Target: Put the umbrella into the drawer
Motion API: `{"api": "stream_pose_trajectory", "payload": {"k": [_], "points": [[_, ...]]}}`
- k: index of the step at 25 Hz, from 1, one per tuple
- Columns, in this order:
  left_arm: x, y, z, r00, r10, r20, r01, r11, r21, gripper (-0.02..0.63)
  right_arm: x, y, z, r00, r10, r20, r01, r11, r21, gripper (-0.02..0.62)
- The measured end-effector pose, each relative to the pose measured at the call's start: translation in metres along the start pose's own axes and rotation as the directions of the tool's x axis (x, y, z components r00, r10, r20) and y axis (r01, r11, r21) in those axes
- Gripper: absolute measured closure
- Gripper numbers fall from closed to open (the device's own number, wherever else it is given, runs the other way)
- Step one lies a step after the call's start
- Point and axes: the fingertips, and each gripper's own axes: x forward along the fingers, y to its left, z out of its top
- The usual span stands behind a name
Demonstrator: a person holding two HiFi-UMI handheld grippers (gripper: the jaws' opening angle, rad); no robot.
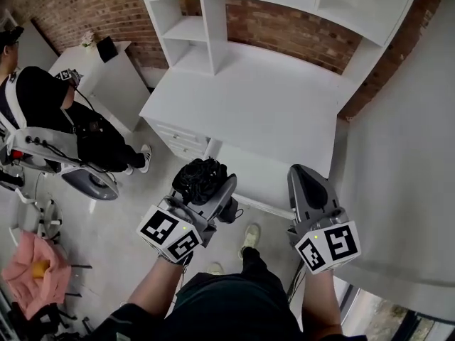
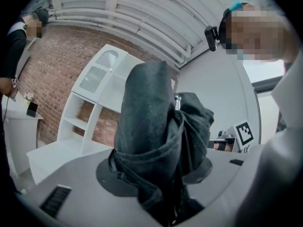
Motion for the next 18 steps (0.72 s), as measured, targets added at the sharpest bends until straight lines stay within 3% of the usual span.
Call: {"api": "stream_pose_trajectory", "payload": {"k": [10, 15, 18], "points": [[0.08, 0.039, -0.034, 0.993, 0.117, -0.009, -0.117, 0.993, -0.029, 0.39, 0.063, -0.063, -0.034, 0.996, 0.083, -0.012, -0.082, 0.995, 0.062, 0.592], [0.091, 0.066, -0.074, 0.988, 0.15, -0.041, -0.154, 0.981, -0.115, 0.39, 0.078, -0.063, -0.059, 0.997, 0.07, -0.025, -0.069, 0.996, 0.06, 0.592], [0.101, 0.085, -0.114, 0.979, 0.188, -0.074, -0.2, 0.956, -0.213, 0.39, 0.08, -0.075, -0.082, 0.999, 0.033, -0.025, -0.031, 0.997, 0.074, 0.592]]}}
